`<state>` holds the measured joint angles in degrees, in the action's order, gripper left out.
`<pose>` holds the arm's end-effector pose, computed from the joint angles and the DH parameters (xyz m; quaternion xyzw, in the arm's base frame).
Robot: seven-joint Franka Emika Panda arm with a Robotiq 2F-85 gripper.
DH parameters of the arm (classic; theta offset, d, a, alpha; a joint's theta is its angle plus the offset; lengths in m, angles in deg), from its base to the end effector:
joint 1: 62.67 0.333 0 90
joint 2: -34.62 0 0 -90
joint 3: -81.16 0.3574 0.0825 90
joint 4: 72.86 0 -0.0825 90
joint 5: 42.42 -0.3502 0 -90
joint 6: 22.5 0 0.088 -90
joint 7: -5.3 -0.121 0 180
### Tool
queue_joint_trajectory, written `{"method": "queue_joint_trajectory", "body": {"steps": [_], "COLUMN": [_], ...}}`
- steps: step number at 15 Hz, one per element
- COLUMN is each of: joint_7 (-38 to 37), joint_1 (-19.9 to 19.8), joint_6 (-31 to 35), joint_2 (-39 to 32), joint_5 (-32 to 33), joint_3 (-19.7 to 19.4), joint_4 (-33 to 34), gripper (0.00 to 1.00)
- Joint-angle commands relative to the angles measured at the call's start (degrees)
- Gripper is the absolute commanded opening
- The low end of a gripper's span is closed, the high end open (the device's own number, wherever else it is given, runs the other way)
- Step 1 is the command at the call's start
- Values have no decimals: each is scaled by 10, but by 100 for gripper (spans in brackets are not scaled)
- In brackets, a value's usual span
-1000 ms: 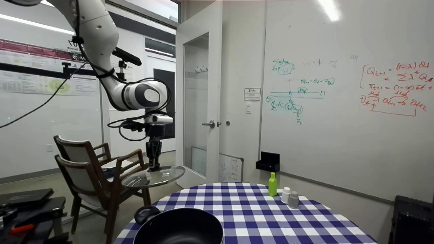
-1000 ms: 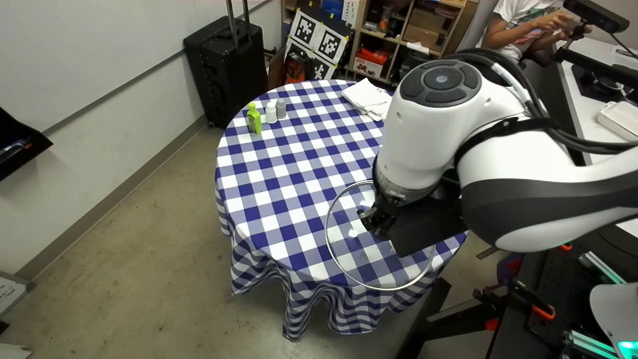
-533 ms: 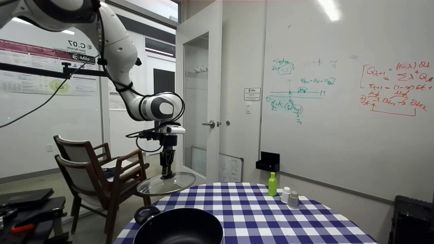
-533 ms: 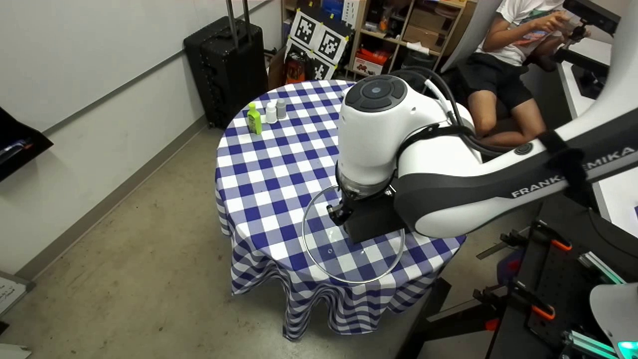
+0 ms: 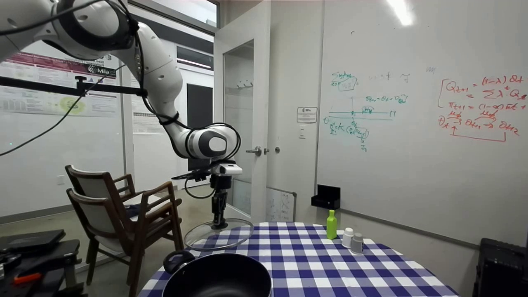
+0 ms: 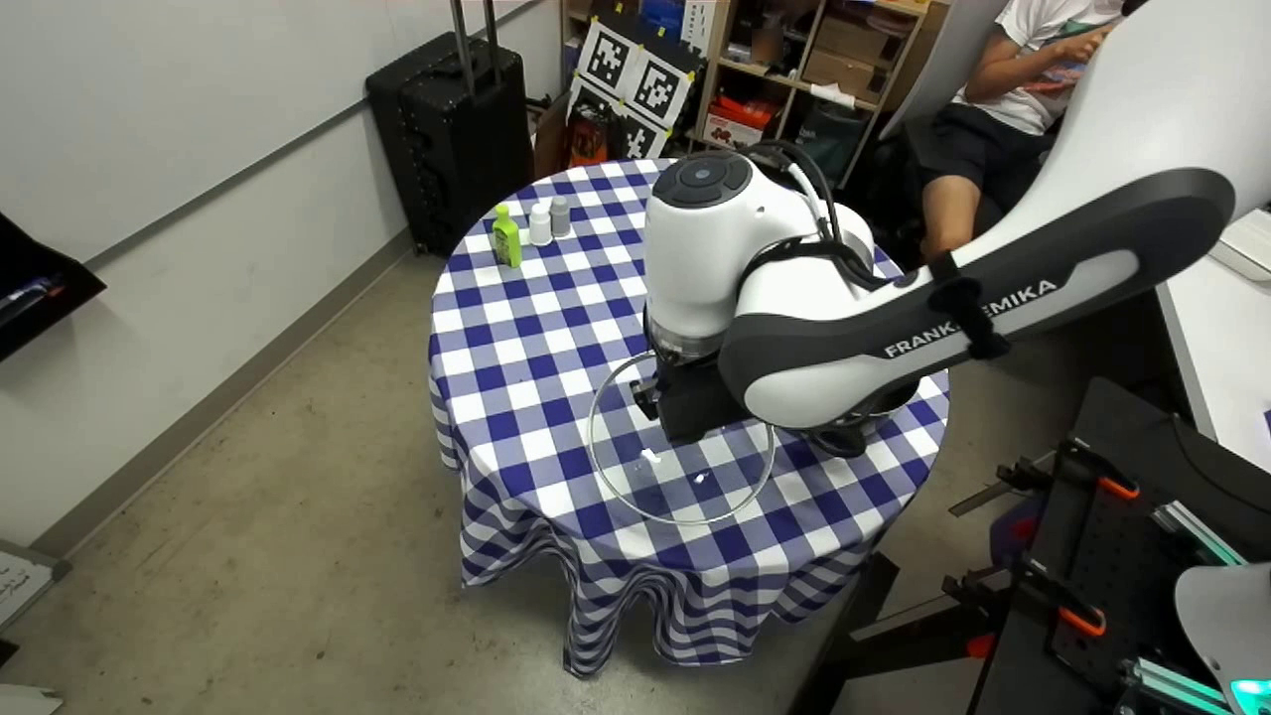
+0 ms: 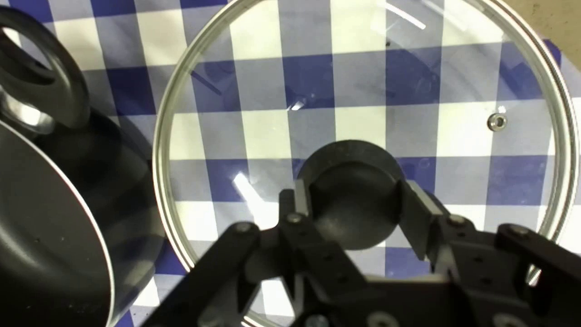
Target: Remove the lid from the pot and put it on the table
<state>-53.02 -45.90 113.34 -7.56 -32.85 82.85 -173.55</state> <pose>0.6193 0.2009 0.1825 0.9562 -0.2828 -0.0200 0.0723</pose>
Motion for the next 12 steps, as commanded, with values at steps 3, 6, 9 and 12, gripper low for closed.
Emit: {"method": "queue_joint_trajectory", "body": {"steps": [3,6,9,12], "joint_7": [79,110,133,141], "joint_1": [-27,-38,-48,-49], "joint_6": [17,30,31,33], "joint_2": [-17,-29,-43,-53], "joint_5": [-39,-59,-79,-93], "joint_3": [-6,-8,-9,-10], "joint_4": [26,24,27,22], "gripper": [25,25,25,25]}}
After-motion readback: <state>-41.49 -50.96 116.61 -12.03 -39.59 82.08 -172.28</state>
